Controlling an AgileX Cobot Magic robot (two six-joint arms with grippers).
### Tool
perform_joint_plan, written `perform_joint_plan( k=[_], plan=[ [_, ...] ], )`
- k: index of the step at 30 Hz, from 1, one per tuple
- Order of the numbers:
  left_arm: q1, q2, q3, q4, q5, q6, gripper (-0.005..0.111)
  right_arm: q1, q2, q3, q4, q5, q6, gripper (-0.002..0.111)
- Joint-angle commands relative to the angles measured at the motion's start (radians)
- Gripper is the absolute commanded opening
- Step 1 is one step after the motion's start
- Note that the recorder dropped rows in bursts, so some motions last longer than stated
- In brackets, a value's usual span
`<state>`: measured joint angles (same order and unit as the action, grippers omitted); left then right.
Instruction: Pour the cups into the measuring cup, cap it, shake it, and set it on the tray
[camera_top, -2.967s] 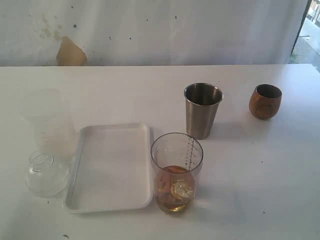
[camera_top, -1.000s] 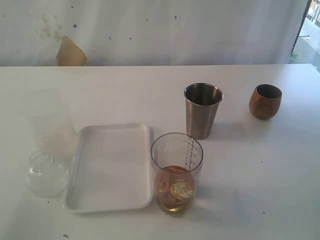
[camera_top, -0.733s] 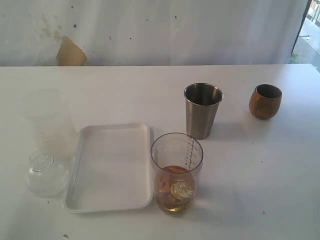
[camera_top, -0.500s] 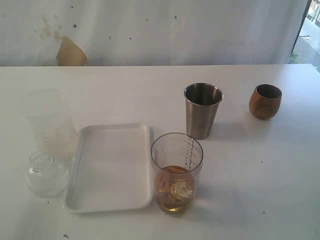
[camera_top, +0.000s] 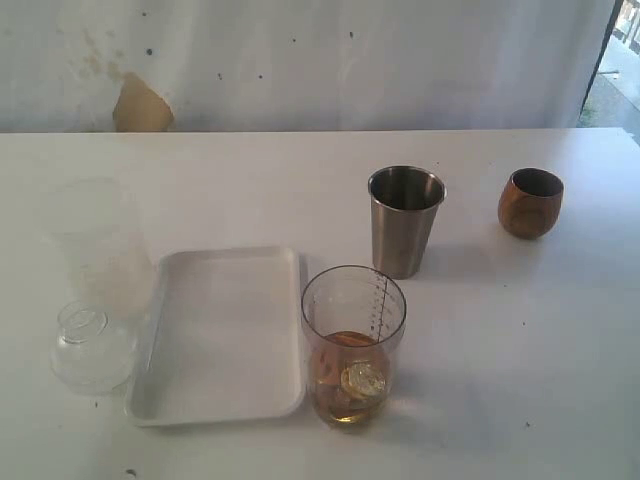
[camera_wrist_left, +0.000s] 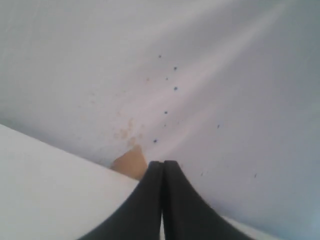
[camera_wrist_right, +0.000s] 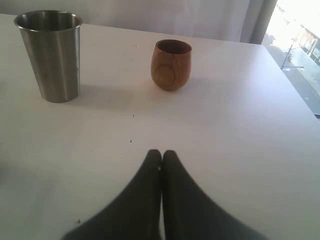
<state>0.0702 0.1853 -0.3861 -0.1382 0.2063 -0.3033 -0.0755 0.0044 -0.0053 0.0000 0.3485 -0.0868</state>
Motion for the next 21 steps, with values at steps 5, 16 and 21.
perform_joint_plan(
  k=[5,16,21],
  plan=[
    [-0.003,0.364,-0.383,-0.112,0.400,0.343,0.015,-0.006,-0.004,0.005,0.000,0.002,0.004,0.000],
    [-0.003,0.792,-0.523,-0.246,0.836,0.548,0.052,-0.006,-0.004,0.005,0.000,0.002,0.004,0.000],
    [-0.003,0.910,-0.441,-0.371,0.822,0.686,0.052,-0.006,-0.004,0.005,0.000,0.002,0.004,0.000]
  ],
)
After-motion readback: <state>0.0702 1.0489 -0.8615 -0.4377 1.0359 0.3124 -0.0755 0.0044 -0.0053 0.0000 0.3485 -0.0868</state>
